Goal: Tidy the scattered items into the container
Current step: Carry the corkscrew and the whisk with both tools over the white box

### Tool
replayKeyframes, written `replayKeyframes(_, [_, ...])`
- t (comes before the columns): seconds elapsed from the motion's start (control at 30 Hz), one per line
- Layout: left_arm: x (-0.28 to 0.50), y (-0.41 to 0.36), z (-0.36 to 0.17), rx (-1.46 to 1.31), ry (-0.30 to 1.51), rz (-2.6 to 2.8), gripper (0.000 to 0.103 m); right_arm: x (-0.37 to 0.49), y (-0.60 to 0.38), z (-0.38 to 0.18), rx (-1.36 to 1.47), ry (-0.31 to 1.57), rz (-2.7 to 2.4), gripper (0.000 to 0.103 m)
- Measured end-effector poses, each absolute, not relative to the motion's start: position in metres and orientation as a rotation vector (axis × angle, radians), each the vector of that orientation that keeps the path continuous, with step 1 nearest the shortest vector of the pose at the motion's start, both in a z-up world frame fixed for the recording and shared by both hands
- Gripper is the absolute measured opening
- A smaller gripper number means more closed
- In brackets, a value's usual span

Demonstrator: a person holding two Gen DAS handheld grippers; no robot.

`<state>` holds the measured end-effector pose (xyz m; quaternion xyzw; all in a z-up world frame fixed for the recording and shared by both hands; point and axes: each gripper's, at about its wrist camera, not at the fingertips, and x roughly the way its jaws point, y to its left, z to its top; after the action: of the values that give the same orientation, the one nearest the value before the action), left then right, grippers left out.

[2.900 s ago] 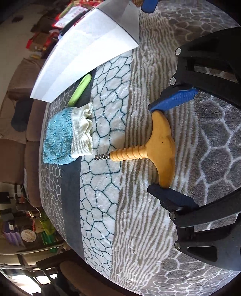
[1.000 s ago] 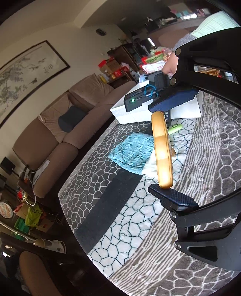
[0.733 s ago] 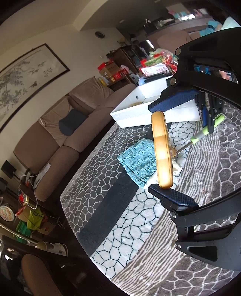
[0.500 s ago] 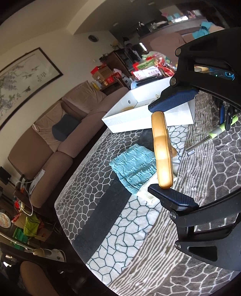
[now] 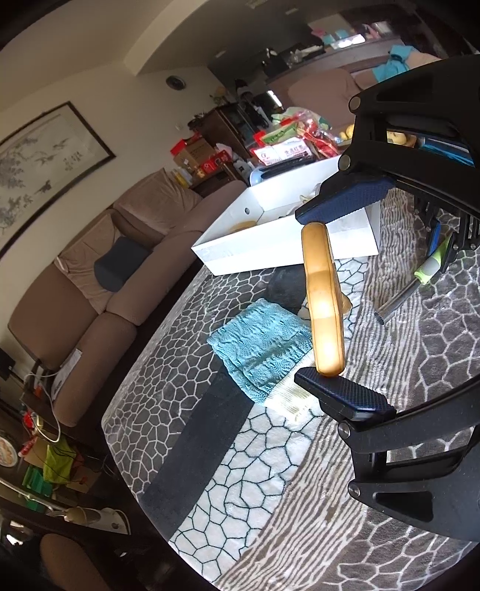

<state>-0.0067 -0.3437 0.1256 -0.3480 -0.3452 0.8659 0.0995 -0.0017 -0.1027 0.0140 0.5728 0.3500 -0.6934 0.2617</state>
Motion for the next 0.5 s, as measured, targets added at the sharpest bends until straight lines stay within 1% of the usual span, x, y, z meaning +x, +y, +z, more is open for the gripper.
replayKeyframes(0.03, [-0.007, -0.343, 0.126, -1.03, -1.019, 2.56, 0.077, 0.005, -0.107, 0.015, 1.503, 1.049, -1.874, 0.02])
replayKeyframes(0.13, [-0.007, -0.342, 0.126, -1.031, -1.015, 2.557, 0.077, 0.017, -0.113, 0.027, 1.392, 1.211, -1.879, 0.02])
replayKeyframes(0.2, [-0.007, -0.341, 0.127, -1.029, -1.01, 2.558, 0.077, 0.026, -0.116, 0.038, 1.305, 1.375, -1.883, 0.02])
replayKeyframes(0.33, [-0.009, -0.337, 0.128, -1.033, -1.005, 2.552, 0.077, 0.049, -0.115, 0.056, 1.101, 1.774, -1.805, 0.02])
replayKeyframes(0.43, [-0.011, -0.331, 0.128, -1.035, -0.997, 2.545, 0.077, 0.058, -0.085, 0.064, 0.935, 2.103, -1.658, 0.02])
replayKeyframes(0.5, [-0.012, -0.327, 0.129, -1.035, -0.993, 2.542, 0.077, 0.066, -0.075, 0.069, 0.832, 2.286, -1.547, 0.02])
